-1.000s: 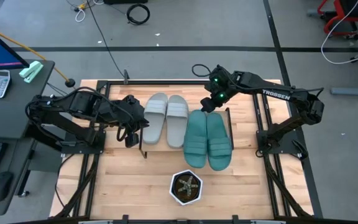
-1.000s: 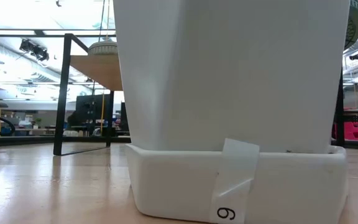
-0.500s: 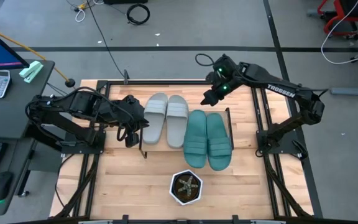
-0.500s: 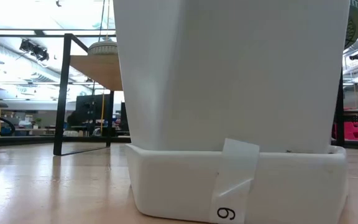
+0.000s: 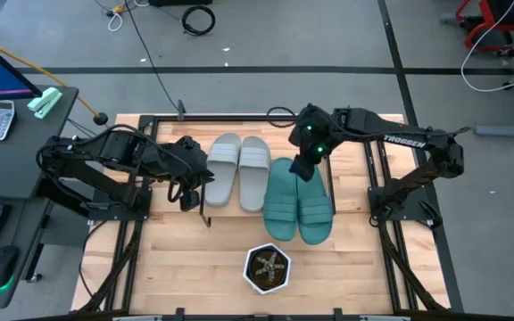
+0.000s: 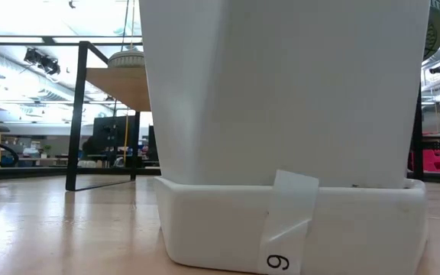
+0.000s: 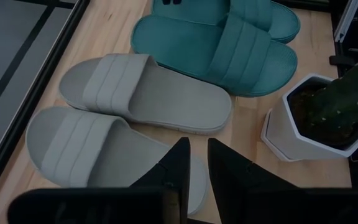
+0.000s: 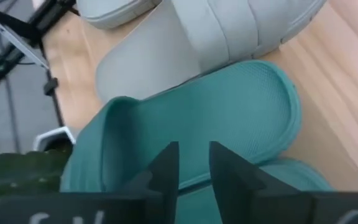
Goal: Pick and place slides into the shelf
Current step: Put the green slide on the shelf aligned with the other green slide, then return to Home Position
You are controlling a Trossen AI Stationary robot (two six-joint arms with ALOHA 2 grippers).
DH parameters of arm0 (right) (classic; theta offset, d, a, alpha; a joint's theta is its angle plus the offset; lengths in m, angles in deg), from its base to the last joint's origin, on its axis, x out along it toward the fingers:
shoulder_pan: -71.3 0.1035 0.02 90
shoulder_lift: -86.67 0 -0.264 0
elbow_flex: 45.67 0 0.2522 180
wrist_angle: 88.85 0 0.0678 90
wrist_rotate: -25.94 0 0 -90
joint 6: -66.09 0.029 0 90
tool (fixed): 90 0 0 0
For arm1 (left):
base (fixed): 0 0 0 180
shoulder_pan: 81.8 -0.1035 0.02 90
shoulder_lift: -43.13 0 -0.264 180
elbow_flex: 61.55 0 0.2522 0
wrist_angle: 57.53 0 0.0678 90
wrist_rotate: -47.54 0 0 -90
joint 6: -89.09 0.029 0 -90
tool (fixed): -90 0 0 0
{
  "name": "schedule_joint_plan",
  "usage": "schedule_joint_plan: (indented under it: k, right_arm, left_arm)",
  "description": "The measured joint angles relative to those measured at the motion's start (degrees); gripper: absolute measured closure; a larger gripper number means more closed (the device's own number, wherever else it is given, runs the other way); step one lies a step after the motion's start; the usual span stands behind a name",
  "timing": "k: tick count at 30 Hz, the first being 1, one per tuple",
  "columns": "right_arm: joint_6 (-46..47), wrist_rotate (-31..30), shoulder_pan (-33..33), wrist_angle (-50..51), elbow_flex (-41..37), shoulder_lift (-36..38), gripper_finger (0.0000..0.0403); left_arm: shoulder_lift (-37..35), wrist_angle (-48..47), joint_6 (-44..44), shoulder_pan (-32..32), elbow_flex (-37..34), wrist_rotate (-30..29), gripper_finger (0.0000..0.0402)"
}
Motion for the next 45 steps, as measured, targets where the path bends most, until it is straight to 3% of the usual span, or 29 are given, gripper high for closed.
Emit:
schedule_joint_plan:
  k: [11, 24, 35, 45]
  right_arm:
    - [-5.15, -7.59, 7.44, -0.92, -0.09, -2.13, 0.0396]
    - [-10.08, -8.04, 9.08, 1.35, 0.07, -10.61, 0.0398]
    - [-10.1, -8.24, 8.01, 2.26, -0.11, -7.42, 0.0398]
    - [-9.82, -9.12, 7.77, 2.59, -0.11, -4.87, 0.0332]
  left_arm:
    - [0.0, 0.31, 0.0, 0.01, 0.0, 0.0, 0.0338]
    - [0.0, 0.28, -0.24, 0.01, 0.0, 0.02, 0.034]
    - [0.0, 0.28, -0.06, 0.0, 0.0, 0.01, 0.0344]
    - [0.0, 0.26, -0.61, 0.02, 0.0, 0.02, 0.0344]
